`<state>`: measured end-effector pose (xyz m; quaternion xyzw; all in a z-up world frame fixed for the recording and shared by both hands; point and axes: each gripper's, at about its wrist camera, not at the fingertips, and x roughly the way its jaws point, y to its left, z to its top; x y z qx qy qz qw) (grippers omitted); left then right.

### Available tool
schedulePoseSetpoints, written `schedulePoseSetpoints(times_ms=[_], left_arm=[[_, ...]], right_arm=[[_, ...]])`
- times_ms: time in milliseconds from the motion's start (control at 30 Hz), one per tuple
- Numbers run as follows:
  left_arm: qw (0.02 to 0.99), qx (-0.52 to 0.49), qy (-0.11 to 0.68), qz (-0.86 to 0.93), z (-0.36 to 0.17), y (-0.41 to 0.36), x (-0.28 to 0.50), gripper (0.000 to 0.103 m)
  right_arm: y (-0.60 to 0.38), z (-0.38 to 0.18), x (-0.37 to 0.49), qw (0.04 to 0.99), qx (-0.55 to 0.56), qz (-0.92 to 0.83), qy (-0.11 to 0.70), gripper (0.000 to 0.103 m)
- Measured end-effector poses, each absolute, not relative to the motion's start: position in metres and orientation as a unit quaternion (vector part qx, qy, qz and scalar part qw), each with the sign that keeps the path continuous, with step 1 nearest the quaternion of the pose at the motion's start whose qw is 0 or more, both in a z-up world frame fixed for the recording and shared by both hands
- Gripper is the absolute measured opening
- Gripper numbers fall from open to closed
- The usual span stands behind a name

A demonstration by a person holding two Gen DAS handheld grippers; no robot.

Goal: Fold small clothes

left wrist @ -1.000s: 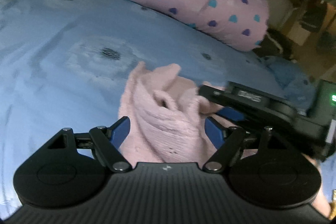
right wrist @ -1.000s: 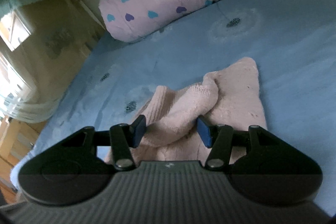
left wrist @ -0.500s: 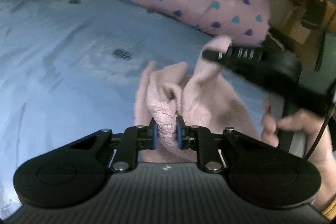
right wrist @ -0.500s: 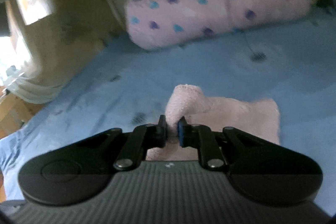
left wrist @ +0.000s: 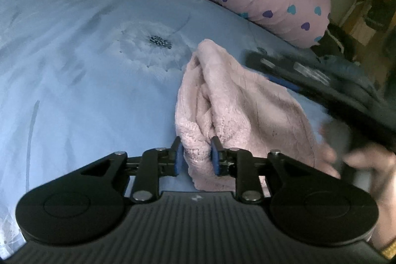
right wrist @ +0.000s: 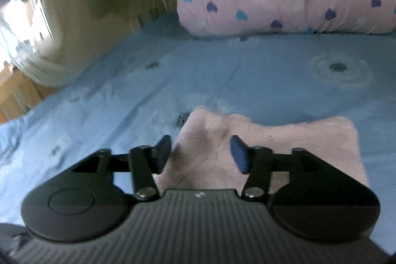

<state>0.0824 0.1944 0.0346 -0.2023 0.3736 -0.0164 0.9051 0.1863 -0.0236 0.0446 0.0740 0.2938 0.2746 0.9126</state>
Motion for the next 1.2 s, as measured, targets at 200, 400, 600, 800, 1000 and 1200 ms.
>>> schedulePoseSetpoints(times_ms=[200,400,600,800,1000,1200], left_arm=[[0.921,-0.190,0.340,0.012,0.053,0.199,0.073,0.036],[0.929,-0.187,0.318,0.021,0.066,0.193,0.100,0.050],[0.926,-0.183,0.330,0.007,0.051,0.172,0.163,0.051],[0.935,-0.143,0.324,-0.023,0.041,0.148,0.194,0.020],[0.937,-0.112,0.294,-0.152,0.044,0.117,0.175,0.016],[0.932,-0.077,0.311,-0.171,0.027,0.101,0.175,0.017]], right_arm=[[-0.085,0.052,0.141,0.929,0.057,0.229,0.286,0.057],[-0.135,0.031,0.113,0.938,0.073,0.175,0.290,0.057],[-0.150,0.009,0.115,0.933,0.142,0.164,0.288,0.058],[-0.143,0.013,0.118,0.939,0.118,0.161,0.280,0.058],[-0.140,0.027,0.131,0.944,0.105,0.169,0.263,0.058],[-0.123,0.043,0.160,0.933,0.151,0.208,0.253,0.059]])
